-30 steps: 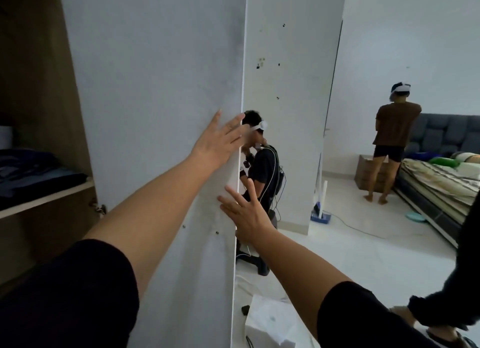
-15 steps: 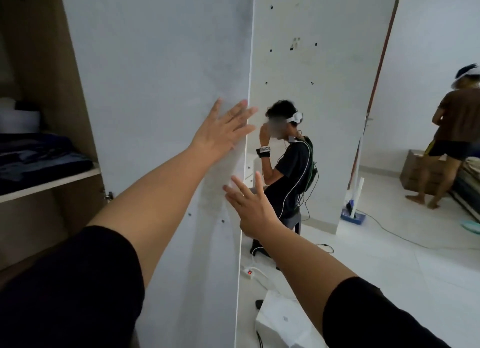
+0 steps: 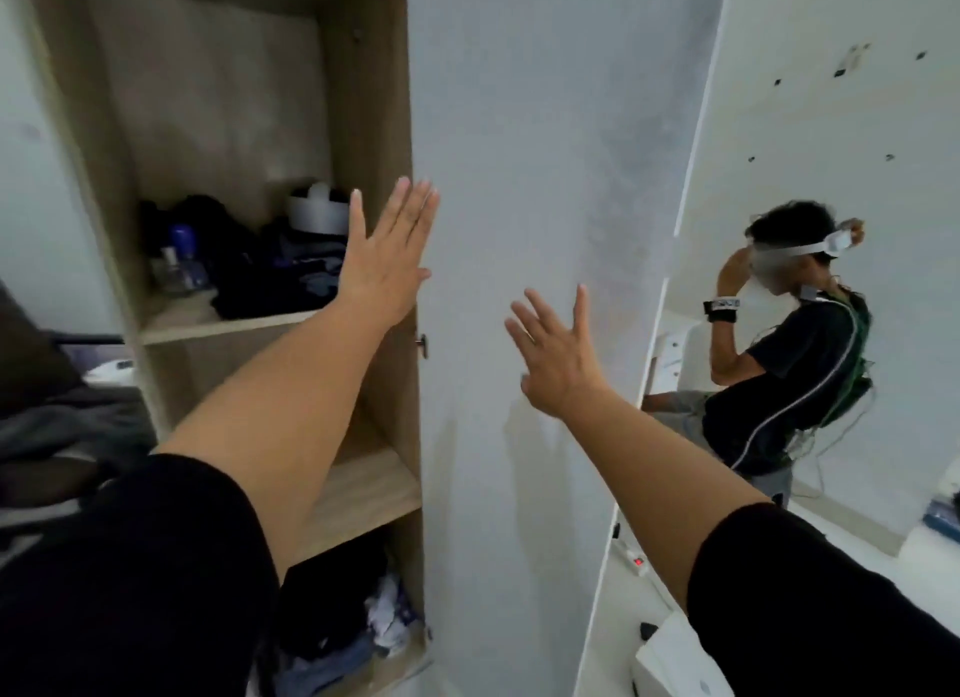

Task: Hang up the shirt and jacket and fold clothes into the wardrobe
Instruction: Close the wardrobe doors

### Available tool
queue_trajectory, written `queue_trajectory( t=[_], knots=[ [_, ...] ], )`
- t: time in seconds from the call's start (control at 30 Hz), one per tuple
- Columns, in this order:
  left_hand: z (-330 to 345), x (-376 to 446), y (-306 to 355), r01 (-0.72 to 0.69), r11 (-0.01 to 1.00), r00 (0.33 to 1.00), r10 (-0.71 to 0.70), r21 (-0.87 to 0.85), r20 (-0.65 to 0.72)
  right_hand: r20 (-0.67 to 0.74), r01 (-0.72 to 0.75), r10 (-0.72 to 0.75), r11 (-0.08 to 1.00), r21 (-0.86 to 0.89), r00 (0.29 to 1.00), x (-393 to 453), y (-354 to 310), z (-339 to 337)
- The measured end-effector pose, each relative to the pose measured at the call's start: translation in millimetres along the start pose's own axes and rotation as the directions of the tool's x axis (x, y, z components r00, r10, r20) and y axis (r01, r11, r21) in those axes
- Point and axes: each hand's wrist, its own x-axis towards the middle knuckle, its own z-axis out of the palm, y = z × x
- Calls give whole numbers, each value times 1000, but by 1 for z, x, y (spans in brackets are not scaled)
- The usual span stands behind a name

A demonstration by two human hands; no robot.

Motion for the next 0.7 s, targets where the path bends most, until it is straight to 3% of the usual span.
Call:
queue_trajectory(
  t=[0.17,0.37,0.53,0.7],
  knots=[
    [-18,-70,-118,197,966,974,-212,169,79,-153,99,-83,991,95,985,32,-59,-66],
    [-70,-162,-230,368,860,897,-428,352,107,-273,242,-180,946,215,945,46,-144,-141],
    [-117,-256,-300,500,729,775,-618,467,135,-396,394,-267,873,287,879,34,-214,-206],
    [-153,-359,-336,544,595,638,-752,591,169,-467,540,-368,780,315,804,15,-284,-262]
  ],
)
